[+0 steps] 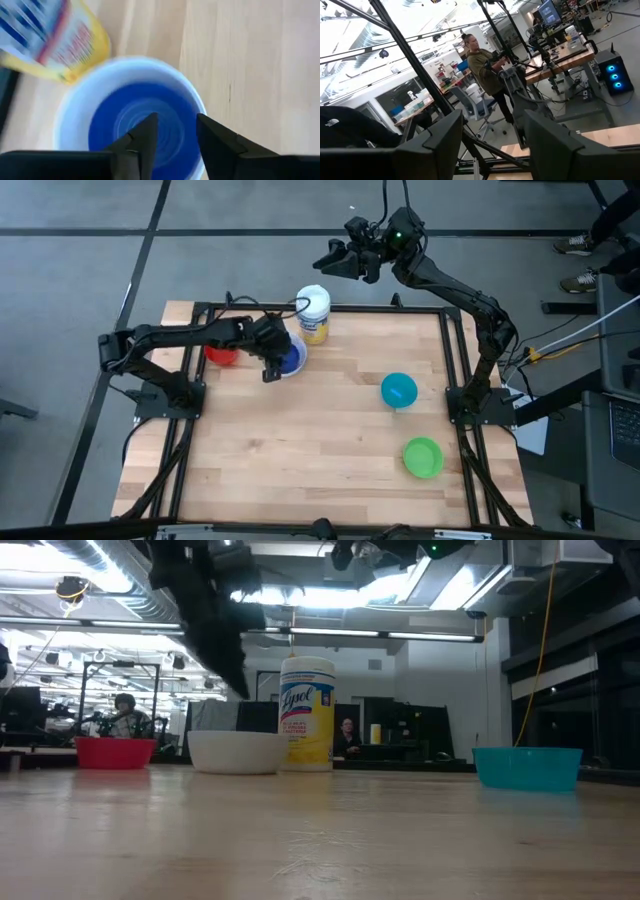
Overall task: Nest bowls inside each other
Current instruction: Stack the light blue bowl on top of the blue bowl
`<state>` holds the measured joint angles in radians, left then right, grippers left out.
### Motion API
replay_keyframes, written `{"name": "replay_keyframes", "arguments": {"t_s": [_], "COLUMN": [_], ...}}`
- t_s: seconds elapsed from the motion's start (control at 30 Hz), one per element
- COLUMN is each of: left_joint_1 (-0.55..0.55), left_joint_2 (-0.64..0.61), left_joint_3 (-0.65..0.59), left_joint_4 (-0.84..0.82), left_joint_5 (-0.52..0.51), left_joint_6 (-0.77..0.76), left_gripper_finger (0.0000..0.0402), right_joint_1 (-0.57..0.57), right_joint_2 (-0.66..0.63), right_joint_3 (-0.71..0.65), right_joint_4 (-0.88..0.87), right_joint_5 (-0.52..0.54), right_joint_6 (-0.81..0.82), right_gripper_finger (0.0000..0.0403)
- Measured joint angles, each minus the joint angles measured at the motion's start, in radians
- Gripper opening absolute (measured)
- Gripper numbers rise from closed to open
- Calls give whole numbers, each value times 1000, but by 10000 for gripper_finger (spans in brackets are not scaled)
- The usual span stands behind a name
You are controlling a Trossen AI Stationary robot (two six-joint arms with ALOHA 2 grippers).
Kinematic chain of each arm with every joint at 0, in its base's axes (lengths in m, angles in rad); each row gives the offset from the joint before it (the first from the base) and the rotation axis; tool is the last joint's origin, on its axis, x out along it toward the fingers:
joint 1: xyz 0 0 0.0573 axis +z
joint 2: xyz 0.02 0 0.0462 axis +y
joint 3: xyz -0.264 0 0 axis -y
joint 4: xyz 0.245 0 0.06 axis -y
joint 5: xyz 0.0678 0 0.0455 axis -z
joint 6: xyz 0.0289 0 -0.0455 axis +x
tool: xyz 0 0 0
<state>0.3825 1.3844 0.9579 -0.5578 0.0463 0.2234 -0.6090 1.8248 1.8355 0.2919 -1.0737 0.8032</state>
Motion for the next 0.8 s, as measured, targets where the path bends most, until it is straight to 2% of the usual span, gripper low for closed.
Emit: {"name": "replay_keyframes", "arguments": {"t_s": [0.2, 0.37, 0.43, 0.6, 0.7, 0.8], "left_joint_1": [11, 15, 13, 11, -9, -58], "left_joint_2": [-40, -106, -148, -251, -289, -311], "left_joint_3": [130, 229, 246, 247, 246, 246], "left_joint_4": [-30, 63, 172, 575, 751, 825], "left_joint_5": [9, 128, 181, 339, 372, 367], "left_joint_6": [-46, -199, -283, -553, -683, -747], "left_gripper_finger": [156, 155, 154, 153, 155, 154], "right_joint_1": [1, 24, 42, 146, 230, 316], "right_joint_2": [-14, -58, -92, -167, -207, -231], "right_joint_3": [6, 35, 35, 37, 37, 37], "right_joint_4": [10, 11, 7, -69, -219, -452], "right_joint_5": [-16, -60, -79, -138, -179, -190], "right_joint_6": [4, 9, 14, 26, -4, -122], "right_gripper_finger": [213, 213, 213, 213, 213, 213]}}
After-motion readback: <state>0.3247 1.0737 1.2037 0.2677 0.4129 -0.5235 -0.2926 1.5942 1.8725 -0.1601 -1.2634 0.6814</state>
